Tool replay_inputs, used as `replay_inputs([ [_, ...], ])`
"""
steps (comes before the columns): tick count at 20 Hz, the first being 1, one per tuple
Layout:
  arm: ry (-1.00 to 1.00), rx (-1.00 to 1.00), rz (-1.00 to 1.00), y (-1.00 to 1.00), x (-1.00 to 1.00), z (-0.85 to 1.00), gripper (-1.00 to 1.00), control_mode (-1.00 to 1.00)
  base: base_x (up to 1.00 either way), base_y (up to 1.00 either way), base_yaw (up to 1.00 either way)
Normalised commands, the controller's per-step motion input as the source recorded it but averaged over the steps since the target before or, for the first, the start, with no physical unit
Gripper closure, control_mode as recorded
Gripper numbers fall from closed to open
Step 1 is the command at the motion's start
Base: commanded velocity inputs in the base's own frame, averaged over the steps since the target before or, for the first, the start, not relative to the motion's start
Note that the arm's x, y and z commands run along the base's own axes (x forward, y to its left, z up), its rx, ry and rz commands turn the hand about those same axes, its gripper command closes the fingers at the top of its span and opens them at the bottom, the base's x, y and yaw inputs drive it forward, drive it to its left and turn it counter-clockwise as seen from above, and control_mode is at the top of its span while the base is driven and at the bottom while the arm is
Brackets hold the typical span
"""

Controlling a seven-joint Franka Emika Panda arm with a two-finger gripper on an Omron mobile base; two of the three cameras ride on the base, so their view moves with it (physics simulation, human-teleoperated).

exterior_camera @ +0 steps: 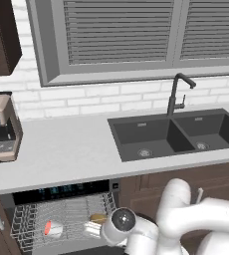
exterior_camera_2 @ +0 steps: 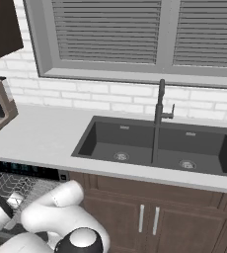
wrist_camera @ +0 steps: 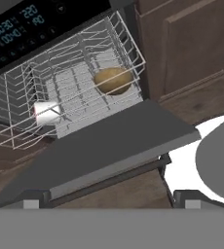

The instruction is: Pick up the cup and bowl from the counter, place them in the dishwasher, and close the dishwasher door.

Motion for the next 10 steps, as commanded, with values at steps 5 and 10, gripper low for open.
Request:
replay_inputs([
  [5,-0.09,0.02,0.02,-0.03,-0.13,0.03,-1.0,-1.0,0.0,0.0,0.0],
  [10,-0.13,0.02,0.0,0.0,0.06,0.07,-1.0,-1.0,0.0,0.0,0.0],
])
